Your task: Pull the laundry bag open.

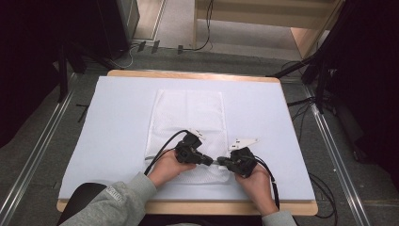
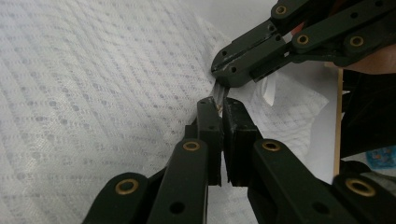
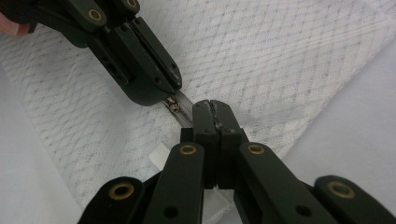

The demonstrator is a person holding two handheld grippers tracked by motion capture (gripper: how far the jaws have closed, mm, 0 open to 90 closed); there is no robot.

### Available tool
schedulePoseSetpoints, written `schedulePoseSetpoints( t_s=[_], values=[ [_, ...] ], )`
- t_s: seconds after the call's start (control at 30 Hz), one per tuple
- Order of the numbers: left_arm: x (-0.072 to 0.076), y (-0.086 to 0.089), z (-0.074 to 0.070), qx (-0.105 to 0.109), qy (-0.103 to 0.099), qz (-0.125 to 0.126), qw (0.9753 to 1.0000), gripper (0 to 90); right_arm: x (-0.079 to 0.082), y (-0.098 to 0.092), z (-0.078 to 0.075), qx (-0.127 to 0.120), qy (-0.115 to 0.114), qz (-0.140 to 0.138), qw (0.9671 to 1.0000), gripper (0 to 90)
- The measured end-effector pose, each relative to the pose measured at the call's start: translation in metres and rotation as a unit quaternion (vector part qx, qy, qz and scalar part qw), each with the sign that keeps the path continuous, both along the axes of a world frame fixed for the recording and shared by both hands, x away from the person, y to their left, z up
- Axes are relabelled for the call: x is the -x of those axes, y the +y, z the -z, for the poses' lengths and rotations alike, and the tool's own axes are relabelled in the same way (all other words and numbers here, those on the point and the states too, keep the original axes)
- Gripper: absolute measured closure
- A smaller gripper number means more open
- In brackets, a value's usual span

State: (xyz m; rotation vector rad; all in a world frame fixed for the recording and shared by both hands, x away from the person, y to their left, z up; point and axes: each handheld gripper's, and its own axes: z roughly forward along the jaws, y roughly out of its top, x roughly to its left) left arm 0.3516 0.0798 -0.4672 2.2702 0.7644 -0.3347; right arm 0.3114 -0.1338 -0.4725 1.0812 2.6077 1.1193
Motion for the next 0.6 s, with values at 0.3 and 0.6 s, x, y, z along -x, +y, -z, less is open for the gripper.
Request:
schedulePoseSetpoints(
  t_s=[0.3,0.6],
  values=[
    [-0.004,0.017,-0.005,-0.005,0.019,-0.004,0.9998,88.2,0.001,-0.001,0.001,-0.005,-0.001,0.001,1.0,90.0],
    [-0.005,0.031,-0.01,-0.004,0.022,-0.005,0.9997,88.1,0.0,-0.002,0.002,-0.008,-0.004,-0.001,1.0,90.0]
  ],
)
